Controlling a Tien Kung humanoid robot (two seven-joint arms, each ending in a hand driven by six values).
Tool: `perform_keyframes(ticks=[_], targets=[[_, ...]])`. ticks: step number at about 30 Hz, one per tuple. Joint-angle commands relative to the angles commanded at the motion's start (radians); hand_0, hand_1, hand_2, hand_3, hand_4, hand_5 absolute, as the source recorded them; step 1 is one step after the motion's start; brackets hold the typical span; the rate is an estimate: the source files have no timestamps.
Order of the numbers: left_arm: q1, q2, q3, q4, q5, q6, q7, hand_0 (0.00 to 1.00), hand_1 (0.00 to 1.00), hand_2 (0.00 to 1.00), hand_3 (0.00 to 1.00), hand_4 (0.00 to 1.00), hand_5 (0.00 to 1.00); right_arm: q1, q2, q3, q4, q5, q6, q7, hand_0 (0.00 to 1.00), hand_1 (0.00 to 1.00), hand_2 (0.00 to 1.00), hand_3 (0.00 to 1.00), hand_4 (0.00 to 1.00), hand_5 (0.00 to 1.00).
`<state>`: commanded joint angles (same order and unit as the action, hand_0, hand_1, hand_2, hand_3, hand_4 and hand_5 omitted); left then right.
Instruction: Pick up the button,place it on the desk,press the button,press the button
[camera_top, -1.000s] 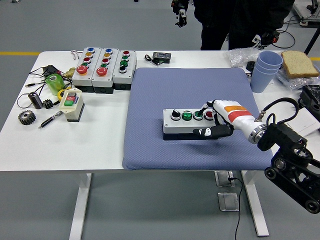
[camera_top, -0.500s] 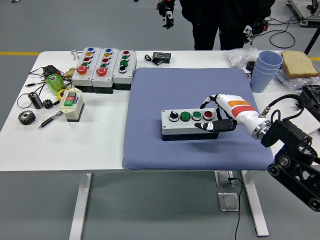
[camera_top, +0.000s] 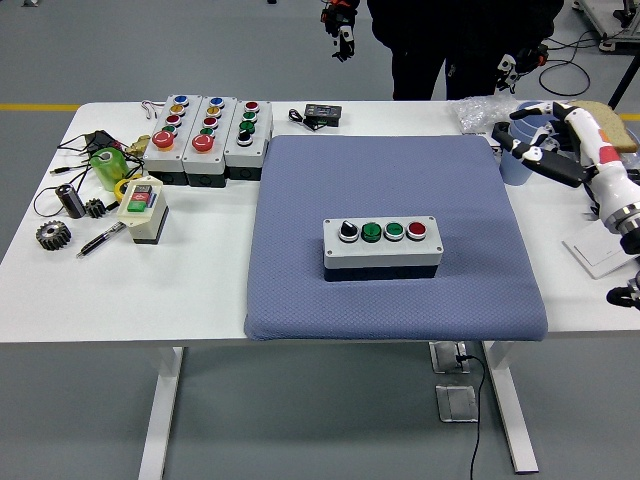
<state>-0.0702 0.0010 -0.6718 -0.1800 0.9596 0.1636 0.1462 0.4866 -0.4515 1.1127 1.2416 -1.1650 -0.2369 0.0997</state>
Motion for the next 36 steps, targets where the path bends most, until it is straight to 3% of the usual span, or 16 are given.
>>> perform_keyframes(ticks=[1,2,11,21,36], targets=[[0.001,-0.001,-0.002,0.000,0.003,0.000,0.000,0.621,0.655,0.672,0.591,0.339,0.643,-0.010,-0.002,0.015,-0.017,0.039,0.015,-0.007,0.569,0.567,0.622,0.738,0.913,0.546],[0.002,-0.001,-0.003,0.000,0.004,0.000,0.000,0.621,0.656,0.672,0.591,0.339,0.643,-0.015,-0.003,0.023,-0.025,0.078,0.022,-0.011,0.688,0.649,0.691,0.718,0.888,0.552],[0.006,-0.001,-0.009,0.000,0.016,0.001,0.002,0.621,0.656,0.672,0.591,0.340,0.645,-0.090,-0.016,0.046,-0.101,0.461,0.034,-0.047,0.703,0.663,0.705,0.705,0.845,0.538],[0.008,-0.001,-0.011,0.000,0.030,-0.001,0.006,0.622,0.656,0.675,0.591,0.337,0.645,-0.146,-0.022,0.058,-0.083,0.871,0.095,-0.065,0.710,0.671,0.705,0.690,0.848,0.514],[0.000,0.001,0.011,0.000,0.006,-0.001,0.000,0.623,0.657,0.676,0.592,0.336,0.646,-0.168,-0.020,0.083,-0.067,0.919,0.095,-0.080,0.702,0.645,0.674,0.662,0.821,0.502]])
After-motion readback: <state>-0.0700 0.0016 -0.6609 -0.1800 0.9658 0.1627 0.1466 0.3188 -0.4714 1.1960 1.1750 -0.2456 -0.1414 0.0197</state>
